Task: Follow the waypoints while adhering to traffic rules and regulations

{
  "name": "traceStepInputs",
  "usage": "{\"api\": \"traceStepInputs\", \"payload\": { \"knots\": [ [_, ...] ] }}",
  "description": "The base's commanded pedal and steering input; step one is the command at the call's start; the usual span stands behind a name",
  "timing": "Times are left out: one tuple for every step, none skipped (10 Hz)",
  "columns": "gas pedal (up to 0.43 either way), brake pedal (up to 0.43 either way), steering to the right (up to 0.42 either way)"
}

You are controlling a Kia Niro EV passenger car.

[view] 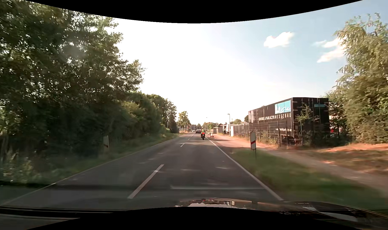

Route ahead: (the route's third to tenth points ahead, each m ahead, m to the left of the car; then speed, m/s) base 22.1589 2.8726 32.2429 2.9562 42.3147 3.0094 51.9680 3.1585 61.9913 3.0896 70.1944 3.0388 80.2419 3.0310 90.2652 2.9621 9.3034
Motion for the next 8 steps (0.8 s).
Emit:
{"api": "traceStepInputs", "payload": {
  "knots": [
    [0.130,0.000,0.001],
    [0.130,0.000,0.000],
    [0.130,0.000,-0.003],
    [0.130,0.000,-0.008],
    [0.130,0.000,-0.009],
    [0.130,0.000,-0.006],
    [0.130,0.000,-0.005],
    [0.130,0.000,-0.005]
  ]
}}
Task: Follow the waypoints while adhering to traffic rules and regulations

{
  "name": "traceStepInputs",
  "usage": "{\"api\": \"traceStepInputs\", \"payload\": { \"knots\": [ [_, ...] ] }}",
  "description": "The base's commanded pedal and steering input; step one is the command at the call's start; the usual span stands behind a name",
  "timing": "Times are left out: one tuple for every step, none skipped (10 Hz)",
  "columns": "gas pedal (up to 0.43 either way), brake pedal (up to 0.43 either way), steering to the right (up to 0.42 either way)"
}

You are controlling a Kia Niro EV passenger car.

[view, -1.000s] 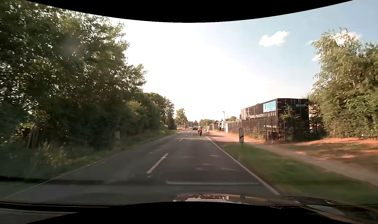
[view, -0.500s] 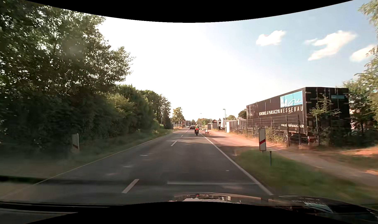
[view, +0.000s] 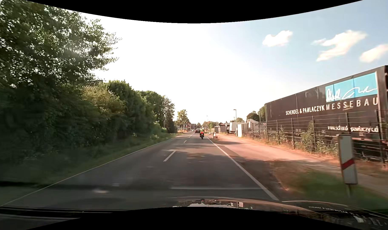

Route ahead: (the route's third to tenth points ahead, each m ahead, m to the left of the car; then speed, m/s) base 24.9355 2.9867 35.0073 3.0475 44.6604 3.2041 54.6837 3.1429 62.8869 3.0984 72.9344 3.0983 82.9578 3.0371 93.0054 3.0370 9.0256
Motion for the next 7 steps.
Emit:
{"api": "traceStepInputs", "payload": {
  "knots": [
    [0.130,0.000,-0.005],
    [0.130,0.000,-0.005],
    [0.118,0.000,-0.004],
    [0.118,0.000,-0.003],
    [0.110,0.000,-0.003],
    [0.110,0.000,-0.002],
    [0.098,0.000,-0.002]
  ]
}}
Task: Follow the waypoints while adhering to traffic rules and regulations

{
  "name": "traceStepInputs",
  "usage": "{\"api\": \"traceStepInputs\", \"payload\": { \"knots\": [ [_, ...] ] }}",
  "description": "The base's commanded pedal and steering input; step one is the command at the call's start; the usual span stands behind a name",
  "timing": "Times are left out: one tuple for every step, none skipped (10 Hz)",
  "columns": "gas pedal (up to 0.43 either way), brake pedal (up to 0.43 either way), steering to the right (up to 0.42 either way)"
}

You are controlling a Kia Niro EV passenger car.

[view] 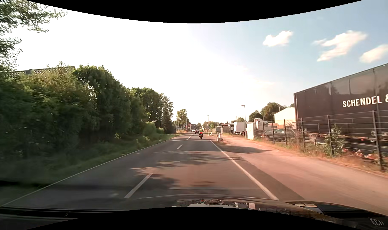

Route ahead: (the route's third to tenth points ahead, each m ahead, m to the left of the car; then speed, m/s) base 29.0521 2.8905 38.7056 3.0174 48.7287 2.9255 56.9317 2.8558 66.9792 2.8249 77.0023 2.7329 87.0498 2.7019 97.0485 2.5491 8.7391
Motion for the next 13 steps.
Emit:
{"api": "traceStepInputs", "payload": {
  "knots": [
    [0.098,0.000,-0.001],
    [0.087,0.000,0.000],
    [0.087,0.000,0.000],
    [0.087,0.000,0.000],
    [0.087,0.000,0.000],
    [0.087,0.000,0.000],
    [0.087,0.000,0.000],
    [0.087,0.000,-0.001],
    [0.087,0.000,-0.001],
    [0.087,0.000,-0.002],
    [0.087,0.000,-0.001],
    [0.087,0.000,-0.001],
    [0.087,0.000,-0.004]
  ]
}}
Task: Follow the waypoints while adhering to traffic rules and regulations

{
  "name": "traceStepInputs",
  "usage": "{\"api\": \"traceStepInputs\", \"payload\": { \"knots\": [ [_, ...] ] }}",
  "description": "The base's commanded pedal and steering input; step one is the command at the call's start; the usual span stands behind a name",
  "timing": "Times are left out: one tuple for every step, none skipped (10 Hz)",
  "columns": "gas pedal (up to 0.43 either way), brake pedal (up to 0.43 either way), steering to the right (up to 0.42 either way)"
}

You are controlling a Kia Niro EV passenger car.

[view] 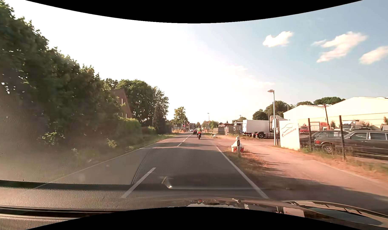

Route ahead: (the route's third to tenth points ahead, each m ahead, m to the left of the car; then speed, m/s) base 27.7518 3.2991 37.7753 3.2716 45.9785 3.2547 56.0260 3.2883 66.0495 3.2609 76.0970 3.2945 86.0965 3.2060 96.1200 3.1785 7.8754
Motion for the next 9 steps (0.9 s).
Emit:
{"api": "traceStepInputs", "payload": {
  "knots": [
    [0.087,0.000,-0.006],
    [0.079,0.000,-0.006],
    [0.059,0.000,-0.006],
    [0.059,0.000,-0.005],
    [0.059,0.000,-0.003],
    [0.059,0.000,-0.003],
    [0.067,0.000,-0.003],
    [0.067,0.000,-0.003],
    [0.067,0.000,-0.003]
  ]
}}
